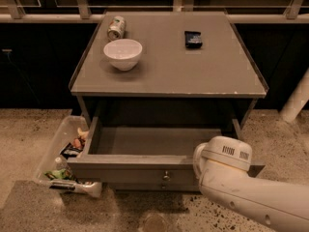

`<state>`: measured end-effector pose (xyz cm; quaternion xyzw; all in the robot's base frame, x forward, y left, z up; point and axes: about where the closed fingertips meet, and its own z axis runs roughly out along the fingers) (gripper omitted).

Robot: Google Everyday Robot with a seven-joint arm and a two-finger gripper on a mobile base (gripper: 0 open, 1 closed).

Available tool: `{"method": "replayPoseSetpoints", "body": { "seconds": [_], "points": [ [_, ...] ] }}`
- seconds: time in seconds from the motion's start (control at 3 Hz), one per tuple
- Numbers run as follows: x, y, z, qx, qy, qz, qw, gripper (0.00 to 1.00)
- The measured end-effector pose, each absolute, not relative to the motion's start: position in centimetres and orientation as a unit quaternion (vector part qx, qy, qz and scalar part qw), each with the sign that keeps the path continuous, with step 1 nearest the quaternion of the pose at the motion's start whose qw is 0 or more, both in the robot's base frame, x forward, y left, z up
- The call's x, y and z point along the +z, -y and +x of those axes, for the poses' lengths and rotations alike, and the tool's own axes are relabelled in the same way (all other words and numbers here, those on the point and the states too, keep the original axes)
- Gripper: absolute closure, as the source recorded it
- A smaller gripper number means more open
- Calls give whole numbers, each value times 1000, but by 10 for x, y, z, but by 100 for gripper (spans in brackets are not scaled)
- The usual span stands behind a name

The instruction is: Open top drawer

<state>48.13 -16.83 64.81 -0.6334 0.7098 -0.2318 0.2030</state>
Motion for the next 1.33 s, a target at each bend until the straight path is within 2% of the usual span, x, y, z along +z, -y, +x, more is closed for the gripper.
{"method": "replayPoseSetpoints", "body": {
  "seconds": [1.33],
  "points": [
    [648, 164, 454, -217, -727, -615, 214, 100]
  ]
}}
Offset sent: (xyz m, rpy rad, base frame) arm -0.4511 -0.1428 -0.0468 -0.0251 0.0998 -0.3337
